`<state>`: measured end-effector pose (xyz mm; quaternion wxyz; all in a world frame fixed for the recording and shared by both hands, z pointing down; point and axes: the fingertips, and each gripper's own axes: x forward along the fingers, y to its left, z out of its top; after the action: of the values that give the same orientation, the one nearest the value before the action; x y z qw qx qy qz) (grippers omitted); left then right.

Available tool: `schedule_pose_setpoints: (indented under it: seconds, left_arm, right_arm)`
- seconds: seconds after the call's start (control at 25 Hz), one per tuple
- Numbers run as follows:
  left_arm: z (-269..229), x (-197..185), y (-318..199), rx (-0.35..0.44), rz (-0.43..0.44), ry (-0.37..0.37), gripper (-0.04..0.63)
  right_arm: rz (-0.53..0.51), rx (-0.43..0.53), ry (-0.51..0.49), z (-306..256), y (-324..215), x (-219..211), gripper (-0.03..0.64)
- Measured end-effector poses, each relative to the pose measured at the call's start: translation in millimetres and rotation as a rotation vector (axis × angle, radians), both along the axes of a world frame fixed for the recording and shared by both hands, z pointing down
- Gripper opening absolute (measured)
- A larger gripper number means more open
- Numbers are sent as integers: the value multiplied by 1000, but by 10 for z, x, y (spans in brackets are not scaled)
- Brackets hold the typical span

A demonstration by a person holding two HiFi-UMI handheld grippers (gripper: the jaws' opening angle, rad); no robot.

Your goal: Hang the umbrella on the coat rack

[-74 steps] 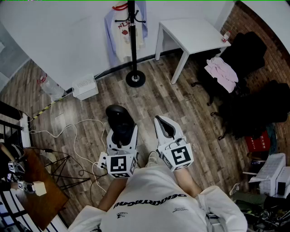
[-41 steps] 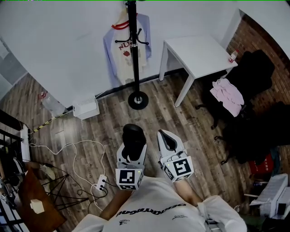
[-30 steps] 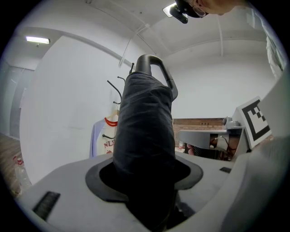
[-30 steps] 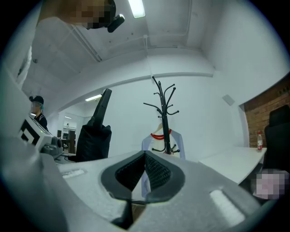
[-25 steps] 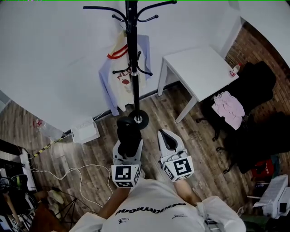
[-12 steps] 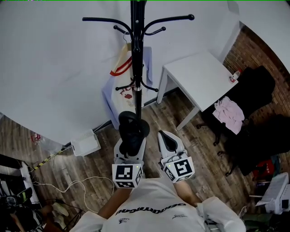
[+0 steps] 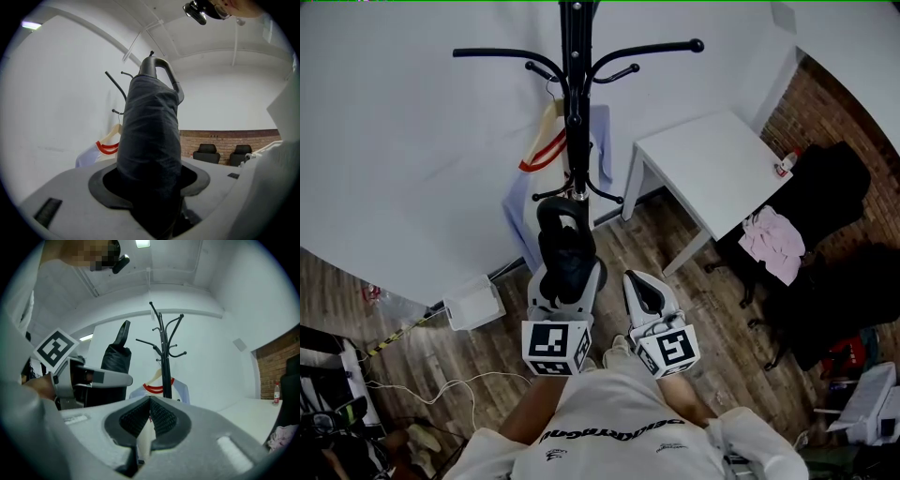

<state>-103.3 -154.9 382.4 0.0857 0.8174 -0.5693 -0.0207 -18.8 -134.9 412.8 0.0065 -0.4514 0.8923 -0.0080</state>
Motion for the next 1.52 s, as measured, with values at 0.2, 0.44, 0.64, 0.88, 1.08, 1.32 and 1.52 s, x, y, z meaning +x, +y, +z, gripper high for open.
schedule_pose_setpoints:
  seconds: [0.2,0.44,0.64,0.88,1.08,1.32,1.52]
  left_arm:
    - [-205,69,-366,20,-20,-19,249]
    - [-386,-23,-831,16,-77,-39,249]
    - [-437,-120,-1114,-15,-130,-46,249]
    - [-455,-198,-1366,-36,-142,-55,249]
    - [-377,-250,-1537,-71,-116,-68,250]
    - [-265,-308,-1707,-90,-106,-73,250]
    - [-154,-302,-1855,-117,-96,-79,250]
  right_arm:
    - [-32,9,-3,-27,-302,70,-2]
    - [-58,8,-9,-25,-613,182,-2]
    - [-85,6,-11,-33,-759,237,-2]
    - [-103,5,-5,-26,-865,181,-2]
    - [-78,32,-14,-116,-909,119,-2]
    - [-38,34,-19,-62,-975,156,-2]
    - [-24,23,-25,-15,-1025,189,-2]
